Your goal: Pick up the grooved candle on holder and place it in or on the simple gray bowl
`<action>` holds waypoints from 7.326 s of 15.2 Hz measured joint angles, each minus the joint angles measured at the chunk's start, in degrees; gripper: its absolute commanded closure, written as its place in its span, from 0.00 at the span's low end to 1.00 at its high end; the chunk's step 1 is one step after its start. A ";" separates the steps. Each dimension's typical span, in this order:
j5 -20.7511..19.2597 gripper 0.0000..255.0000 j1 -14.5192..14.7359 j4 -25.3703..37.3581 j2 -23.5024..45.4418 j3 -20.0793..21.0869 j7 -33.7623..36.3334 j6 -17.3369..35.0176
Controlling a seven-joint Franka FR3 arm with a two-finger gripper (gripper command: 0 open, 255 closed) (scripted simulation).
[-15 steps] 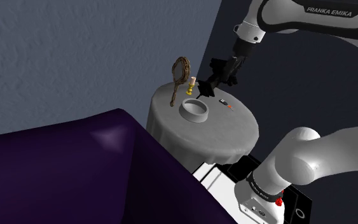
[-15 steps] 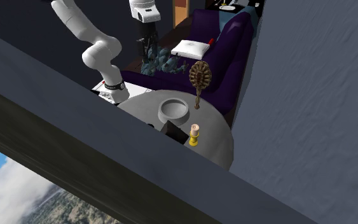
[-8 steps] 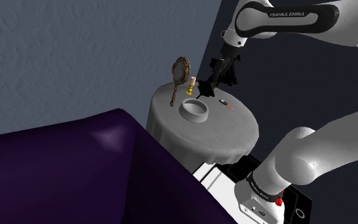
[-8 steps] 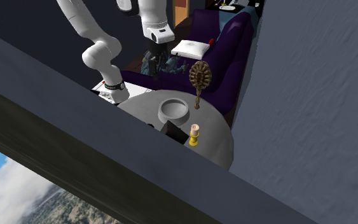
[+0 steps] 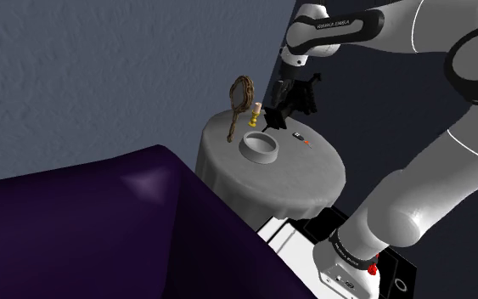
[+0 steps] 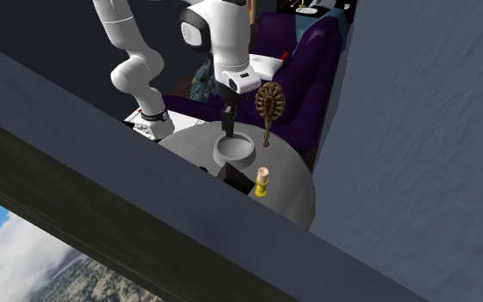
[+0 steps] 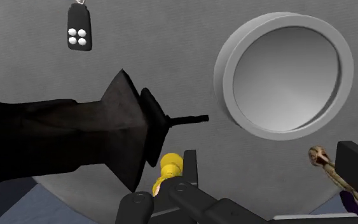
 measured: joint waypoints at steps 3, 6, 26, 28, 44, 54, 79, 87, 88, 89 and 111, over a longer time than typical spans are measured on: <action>2.11 0.00 -0.58 5.68 6.65 -0.84 -3.27 0.37; 4.62 0.00 -1.82 11.72 14.20 -1.33 -6.72 1.26; 9.79 0.00 -5.44 24.37 31.25 -0.19 -12.28 4.37; 9.79 1.00 -5.44 24.37 31.25 -0.19 -12.28 4.37; 9.24 1.00 -5.35 26.80 29.83 -0.47 -11.95 0.61; 8.49 1.00 -5.39 31.85 27.89 -0.87 -11.60 -6.28; -2.48 1.00 3.40 -3.00 -9.11 3.86 3.99 -7.12; -2.61 1.00 3.42 -8.66 -8.85 3.86 4.53 -1.28; -2.60 1.00 3.42 -9.27 -8.68 3.83 4.54 -0.50; -2.57 1.00 3.38 -9.89 -8.35 3.71 4.43 0.46; -2.27 0.00 3.32 -14.91 -5.75 3.25 4.19 8.06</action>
